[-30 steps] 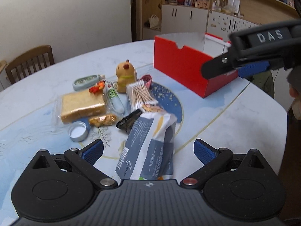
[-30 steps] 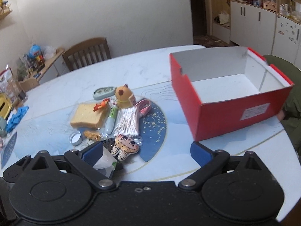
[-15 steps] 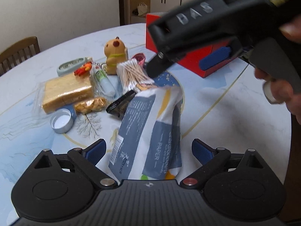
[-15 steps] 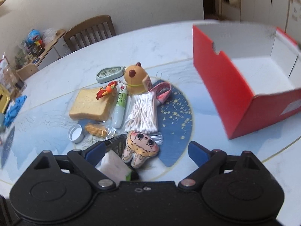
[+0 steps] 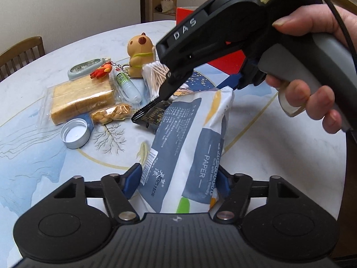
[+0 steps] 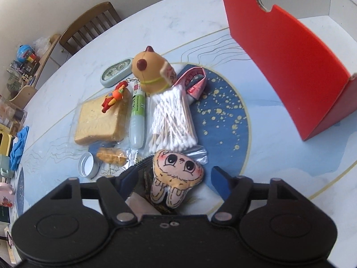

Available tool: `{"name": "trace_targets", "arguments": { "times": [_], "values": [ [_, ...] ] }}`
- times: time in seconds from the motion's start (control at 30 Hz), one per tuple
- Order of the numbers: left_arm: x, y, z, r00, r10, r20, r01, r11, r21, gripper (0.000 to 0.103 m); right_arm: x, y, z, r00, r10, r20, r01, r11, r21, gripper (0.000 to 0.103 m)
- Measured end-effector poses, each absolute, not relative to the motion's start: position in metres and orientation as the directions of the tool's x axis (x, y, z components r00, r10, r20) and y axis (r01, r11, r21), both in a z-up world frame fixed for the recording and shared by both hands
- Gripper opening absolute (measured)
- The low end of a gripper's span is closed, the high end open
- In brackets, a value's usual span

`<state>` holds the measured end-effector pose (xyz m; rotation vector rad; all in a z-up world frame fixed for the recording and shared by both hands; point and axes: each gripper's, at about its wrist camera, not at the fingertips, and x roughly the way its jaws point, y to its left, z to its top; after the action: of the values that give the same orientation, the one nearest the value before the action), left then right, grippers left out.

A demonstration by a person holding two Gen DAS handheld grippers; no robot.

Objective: Organize objects
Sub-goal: 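Grasp the white-blue paper pack with the left gripper while the right grasps the cartoon cookie, then carry both items into the red shoebox and open both grippers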

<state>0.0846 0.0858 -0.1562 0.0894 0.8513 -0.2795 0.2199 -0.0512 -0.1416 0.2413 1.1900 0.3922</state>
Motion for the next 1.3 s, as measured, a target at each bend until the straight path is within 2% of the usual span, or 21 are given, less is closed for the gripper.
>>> {"name": "trace_targets", "arguments": {
  "times": [0.1, 0.23, 0.4, 0.93, 1.3],
  "values": [
    [0.085, 0.089, -0.155, 0.626, -0.203, -0.753, 0.275, 0.961, -0.030, 0.056, 0.221, -0.049, -0.142, 0.311, 0.426, -0.849, -0.168, 0.904, 0.393, 0.051],
    [0.085, 0.095, -0.153, 0.619, -0.209, -0.757, 0.265, 0.963, -0.049, 0.051, 0.219, -0.050, -0.138, 0.327, 0.427, -0.843, -0.169, 0.904, 0.392, 0.046],
    [0.082, 0.101, -0.149, 0.609, -0.215, -0.764, 0.265, 0.962, -0.060, 0.047, 0.210, -0.057, -0.129, 0.346, 0.423, -0.838, -0.186, 0.906, 0.381, 0.045],
    [0.087, 0.105, -0.083, 0.627, -0.225, -0.746, 0.228, 0.968, -0.101, 0.047, 0.188, -0.110, -0.049, 0.455, 0.450, -0.768, -0.276, 0.892, 0.359, 0.045],
    [0.132, 0.052, -0.029, 0.639, -0.254, -0.726, 0.228, 0.964, -0.137, 0.047, 0.225, -0.170, -0.017, 0.484, 0.462, -0.743, -0.346, 0.881, 0.323, 0.045]
  ]
}}
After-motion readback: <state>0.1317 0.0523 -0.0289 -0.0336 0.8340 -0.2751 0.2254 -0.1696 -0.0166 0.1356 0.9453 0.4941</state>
